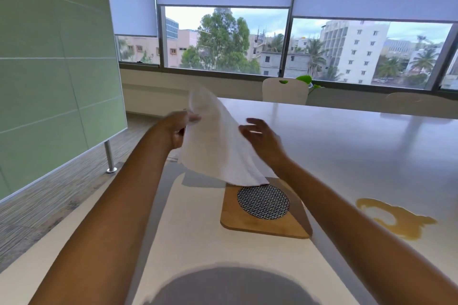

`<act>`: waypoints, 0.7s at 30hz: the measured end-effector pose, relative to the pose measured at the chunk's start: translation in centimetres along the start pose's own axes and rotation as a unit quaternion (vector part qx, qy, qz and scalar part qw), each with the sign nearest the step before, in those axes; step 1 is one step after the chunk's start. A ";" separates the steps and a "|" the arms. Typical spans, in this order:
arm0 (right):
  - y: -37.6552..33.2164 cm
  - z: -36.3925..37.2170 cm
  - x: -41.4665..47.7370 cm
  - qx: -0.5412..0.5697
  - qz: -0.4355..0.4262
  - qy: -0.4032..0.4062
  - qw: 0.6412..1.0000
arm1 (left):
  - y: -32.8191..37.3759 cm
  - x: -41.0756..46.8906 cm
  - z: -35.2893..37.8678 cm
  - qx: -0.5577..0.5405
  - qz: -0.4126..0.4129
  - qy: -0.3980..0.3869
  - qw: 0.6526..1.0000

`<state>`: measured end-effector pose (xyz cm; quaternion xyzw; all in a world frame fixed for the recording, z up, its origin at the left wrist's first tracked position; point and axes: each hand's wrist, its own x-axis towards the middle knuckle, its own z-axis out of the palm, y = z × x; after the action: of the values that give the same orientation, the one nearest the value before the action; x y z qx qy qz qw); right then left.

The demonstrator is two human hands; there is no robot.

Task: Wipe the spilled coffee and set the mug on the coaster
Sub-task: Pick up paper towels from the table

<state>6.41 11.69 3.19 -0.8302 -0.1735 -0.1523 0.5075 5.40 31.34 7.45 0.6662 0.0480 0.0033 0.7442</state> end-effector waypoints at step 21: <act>3.2 -8.9 -2.1 0.235 0.171 0.069 0.954 | -1.1 -2.0 6.9 0.011 0.097 0.109 0.989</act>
<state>5.28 2.11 3.67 -0.6920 -0.0248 -0.0753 0.7176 3.89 24.26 7.20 0.6716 0.0638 0.1471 0.7233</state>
